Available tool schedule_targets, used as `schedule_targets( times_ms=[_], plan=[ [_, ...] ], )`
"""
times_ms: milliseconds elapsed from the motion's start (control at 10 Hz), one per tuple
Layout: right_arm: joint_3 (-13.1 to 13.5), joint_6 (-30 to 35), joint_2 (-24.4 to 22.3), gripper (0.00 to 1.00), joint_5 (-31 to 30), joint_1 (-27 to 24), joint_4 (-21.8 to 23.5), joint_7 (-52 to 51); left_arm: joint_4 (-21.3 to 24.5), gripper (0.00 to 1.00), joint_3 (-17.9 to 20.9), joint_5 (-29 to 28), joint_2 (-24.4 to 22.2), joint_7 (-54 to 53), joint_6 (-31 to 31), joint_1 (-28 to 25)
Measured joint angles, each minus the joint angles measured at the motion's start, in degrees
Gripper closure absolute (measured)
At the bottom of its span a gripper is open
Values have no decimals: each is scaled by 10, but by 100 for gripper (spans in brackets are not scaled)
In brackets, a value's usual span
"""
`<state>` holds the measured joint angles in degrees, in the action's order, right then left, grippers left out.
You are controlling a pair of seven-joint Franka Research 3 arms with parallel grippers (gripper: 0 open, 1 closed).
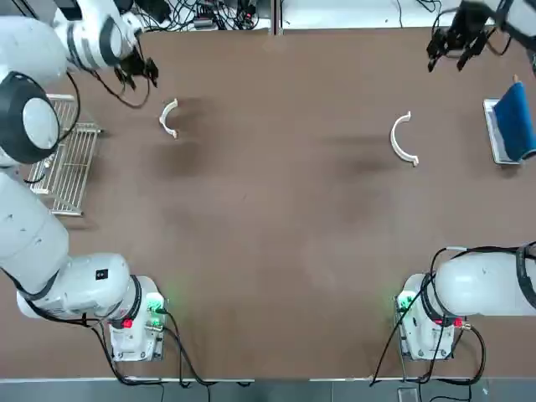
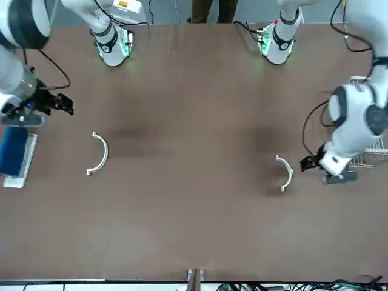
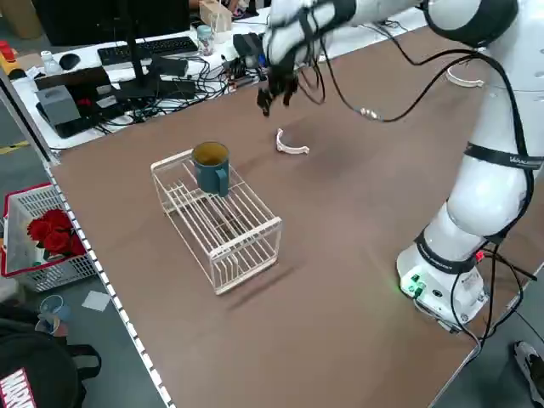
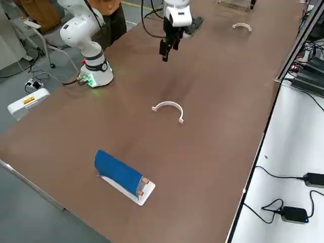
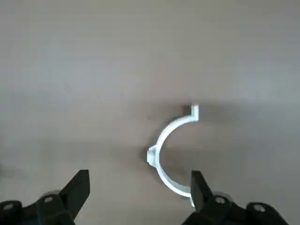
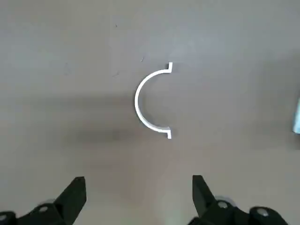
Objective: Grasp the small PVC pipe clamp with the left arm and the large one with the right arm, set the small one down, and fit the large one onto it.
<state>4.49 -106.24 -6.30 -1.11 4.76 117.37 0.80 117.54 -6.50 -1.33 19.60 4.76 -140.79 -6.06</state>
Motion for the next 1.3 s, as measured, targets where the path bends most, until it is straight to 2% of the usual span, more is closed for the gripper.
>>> schedule_targets(
  times_ms=[100,300,500,600,800,1100,1300],
  plan=[
    [0,-70,1,0,0,2,53,0,19,11,-1,-1,17,-1,-21,1],
    [0,-190,13,0,0,9,142,3,25,15,-2,-17,40,-5,-33,7],
    [-1,-288,54,2,0,19,188,11,26,21,-2,-37,70,-3,-76,7],
    [-1,-333,84,4,0,21,196,14,26,22,-2,-39,86,-3,-100,7],
    [0,-426,152,5,0,21,198,20,24,31,-1,-39,103,-3,-118,7],
    [0,-515,227,19,0,21,197,34,17,77,-1,-40,102,-3,-119,6],
    [1,-540,250,35,0,20,197,36,2,79,-8,-40,96,-3,-102,7]
  ],
)
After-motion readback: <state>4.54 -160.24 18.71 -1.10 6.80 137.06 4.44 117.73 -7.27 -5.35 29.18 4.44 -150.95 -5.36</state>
